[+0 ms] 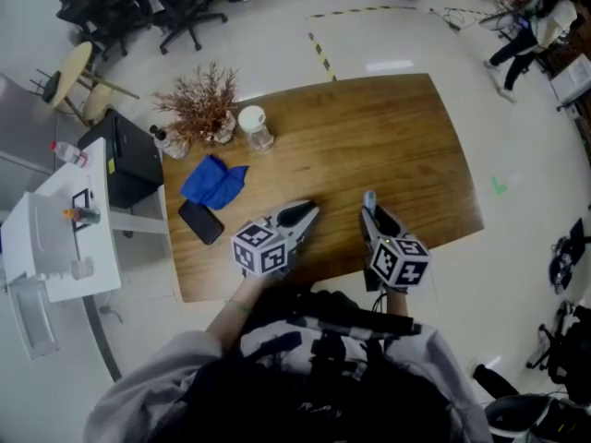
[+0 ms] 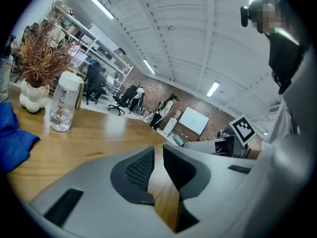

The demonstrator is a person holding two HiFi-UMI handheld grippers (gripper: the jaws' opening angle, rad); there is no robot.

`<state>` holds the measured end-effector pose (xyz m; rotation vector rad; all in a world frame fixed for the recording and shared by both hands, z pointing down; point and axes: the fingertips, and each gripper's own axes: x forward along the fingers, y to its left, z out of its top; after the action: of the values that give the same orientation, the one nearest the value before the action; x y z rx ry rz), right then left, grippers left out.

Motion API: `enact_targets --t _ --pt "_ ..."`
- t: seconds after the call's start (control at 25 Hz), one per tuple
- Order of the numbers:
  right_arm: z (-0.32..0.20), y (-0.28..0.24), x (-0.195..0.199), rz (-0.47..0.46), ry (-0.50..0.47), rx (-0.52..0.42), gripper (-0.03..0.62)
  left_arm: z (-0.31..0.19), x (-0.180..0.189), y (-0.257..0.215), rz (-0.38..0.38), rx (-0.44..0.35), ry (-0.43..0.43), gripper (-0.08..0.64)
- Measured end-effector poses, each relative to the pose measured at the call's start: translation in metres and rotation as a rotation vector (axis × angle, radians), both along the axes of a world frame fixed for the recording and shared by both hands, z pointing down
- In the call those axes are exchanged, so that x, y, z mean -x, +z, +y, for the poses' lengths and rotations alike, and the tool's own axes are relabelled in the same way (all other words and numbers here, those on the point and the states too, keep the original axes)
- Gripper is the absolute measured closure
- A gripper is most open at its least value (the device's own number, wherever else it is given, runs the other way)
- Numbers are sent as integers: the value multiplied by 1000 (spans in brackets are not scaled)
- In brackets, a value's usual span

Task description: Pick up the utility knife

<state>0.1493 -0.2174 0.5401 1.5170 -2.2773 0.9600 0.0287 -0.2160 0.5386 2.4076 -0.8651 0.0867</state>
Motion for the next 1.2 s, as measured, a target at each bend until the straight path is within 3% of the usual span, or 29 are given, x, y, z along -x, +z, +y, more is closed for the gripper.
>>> enact_targets --t 0.12,0.52,0.92,1.2 --pt "-2 26 3 -7 -15 61 443 -1 4 2 4 10 -11 518" --pt "-4 123 13 106 -102 256 442 -1 25 11 9 50 -67 518" --pt "-11 133 13 326 -164 257 417 2 27 16 13 73 -73 518" --pt "-13 87 23 72 -113 187 419 0 27 12 25 67 -79 518"
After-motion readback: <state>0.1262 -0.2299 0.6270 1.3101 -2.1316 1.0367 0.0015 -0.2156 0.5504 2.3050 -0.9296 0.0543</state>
